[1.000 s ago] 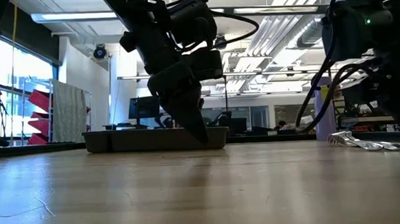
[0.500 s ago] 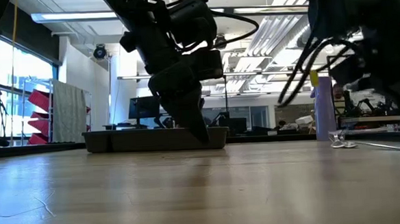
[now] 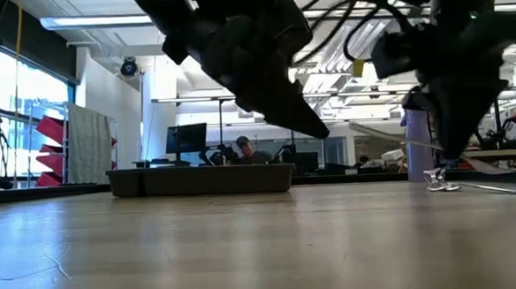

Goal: Sort silverware
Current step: Put the silver fork into the organizing bin

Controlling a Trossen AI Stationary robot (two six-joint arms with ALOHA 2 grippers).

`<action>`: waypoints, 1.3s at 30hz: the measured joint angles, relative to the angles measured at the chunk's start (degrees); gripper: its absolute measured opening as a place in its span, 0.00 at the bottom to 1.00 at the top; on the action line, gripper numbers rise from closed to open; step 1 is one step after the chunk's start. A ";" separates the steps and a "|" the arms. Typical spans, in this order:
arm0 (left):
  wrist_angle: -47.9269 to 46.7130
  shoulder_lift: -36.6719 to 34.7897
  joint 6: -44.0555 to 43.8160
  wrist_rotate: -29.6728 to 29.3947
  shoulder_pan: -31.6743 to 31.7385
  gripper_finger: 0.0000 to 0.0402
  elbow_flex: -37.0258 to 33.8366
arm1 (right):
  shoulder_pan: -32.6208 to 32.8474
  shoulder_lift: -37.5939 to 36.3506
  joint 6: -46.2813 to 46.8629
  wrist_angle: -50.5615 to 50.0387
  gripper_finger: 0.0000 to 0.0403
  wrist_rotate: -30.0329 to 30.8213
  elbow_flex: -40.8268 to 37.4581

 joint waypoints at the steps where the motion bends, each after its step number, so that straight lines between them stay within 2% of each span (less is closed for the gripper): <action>1: 1.13 0.00 0.21 -0.94 -0.27 0.35 0.00 | -0.13 0.00 -0.06 0.94 0.00 0.48 -0.02; 8: 8.33 0.04 0.11 -2.78 -1.03 0.47 -0.04 | -0.18 3.00 -1.19 2.06 0.00 1.76 -0.09; 11: 9.50 0.66 1.23 -6.20 -1.34 0.49 -0.04 | -0.14 4.83 -1.87 2.15 0.00 1.70 -0.09; 18: 11.53 5.16 2.52 -7.38 -1.37 0.49 -0.07 | -0.31 7.38 -3.62 4.75 0.00 1.87 -0.11; 32: 16.07 10.58 -2.94 -8.76 -0.77 0.47 0.20 | -0.34 7.56 -3.57 9.65 0.00 3.98 -0.11; 39: 16.03 10.71 -3.34 -9.11 -0.63 0.35 0.17 | -0.34 7.56 -3.57 10.09 0.00 4.46 -0.11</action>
